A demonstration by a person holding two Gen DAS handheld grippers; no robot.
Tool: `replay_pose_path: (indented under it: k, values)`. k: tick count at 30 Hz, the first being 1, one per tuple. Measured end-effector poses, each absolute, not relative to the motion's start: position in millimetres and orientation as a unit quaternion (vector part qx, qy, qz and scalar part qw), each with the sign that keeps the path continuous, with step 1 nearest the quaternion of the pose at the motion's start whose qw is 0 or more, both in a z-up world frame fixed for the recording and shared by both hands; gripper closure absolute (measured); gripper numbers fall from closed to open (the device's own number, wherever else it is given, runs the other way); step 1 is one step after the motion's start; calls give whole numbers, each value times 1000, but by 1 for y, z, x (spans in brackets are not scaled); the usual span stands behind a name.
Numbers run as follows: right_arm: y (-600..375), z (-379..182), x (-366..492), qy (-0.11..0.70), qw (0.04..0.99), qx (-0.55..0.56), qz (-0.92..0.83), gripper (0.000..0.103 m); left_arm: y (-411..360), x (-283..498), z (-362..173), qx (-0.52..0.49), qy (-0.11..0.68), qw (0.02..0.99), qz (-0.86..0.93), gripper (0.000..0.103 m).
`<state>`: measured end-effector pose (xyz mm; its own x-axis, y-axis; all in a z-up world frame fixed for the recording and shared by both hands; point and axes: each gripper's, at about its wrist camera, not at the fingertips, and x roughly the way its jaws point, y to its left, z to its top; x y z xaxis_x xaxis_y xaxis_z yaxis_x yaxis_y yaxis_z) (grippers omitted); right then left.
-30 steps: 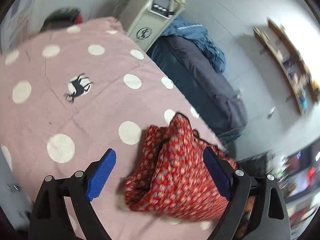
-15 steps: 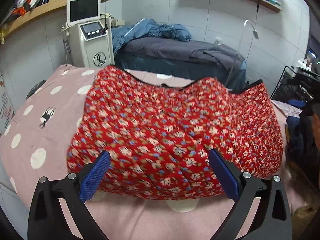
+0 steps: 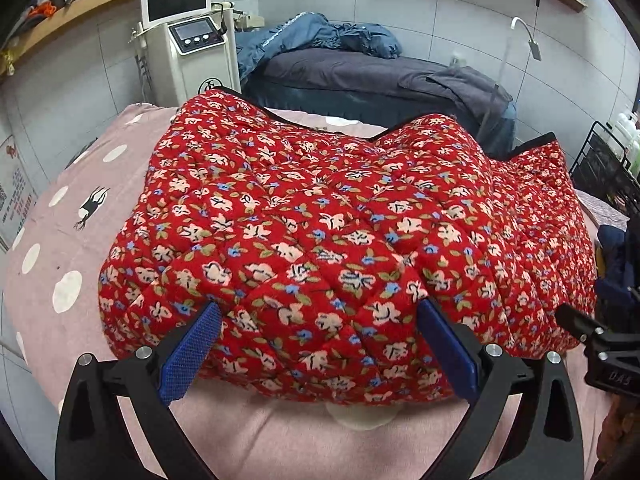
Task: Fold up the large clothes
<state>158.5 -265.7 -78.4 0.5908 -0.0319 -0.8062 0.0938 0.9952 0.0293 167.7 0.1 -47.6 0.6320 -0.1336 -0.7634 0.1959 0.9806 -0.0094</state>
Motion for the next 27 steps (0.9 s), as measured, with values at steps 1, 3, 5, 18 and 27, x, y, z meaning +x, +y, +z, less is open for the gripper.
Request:
replay_pose_path:
  k: [1, 3, 5, 18, 27]
  values:
    - [-268, -82, 162, 457, 887, 37, -43, 11, -1, 171, -48, 36, 424, 901, -91, 5]
    - [-275, -85, 170, 465, 883, 48, -51, 11, -1, 181, -49, 32, 434, 896, -90, 5]
    - [-282, -87, 178, 468, 880, 68, -56, 11, -2, 190, -50, 27, 443, 892, -90, 5]
    - [-272, -117, 249, 543, 835, 14, -92, 4, -5, 245, -78, 19, 528, 844, -92, 4]
    - [-248, -130, 271, 547, 831, 3, -105, 4, -7, 251, -82, 31, 534, 840, -92, 4]
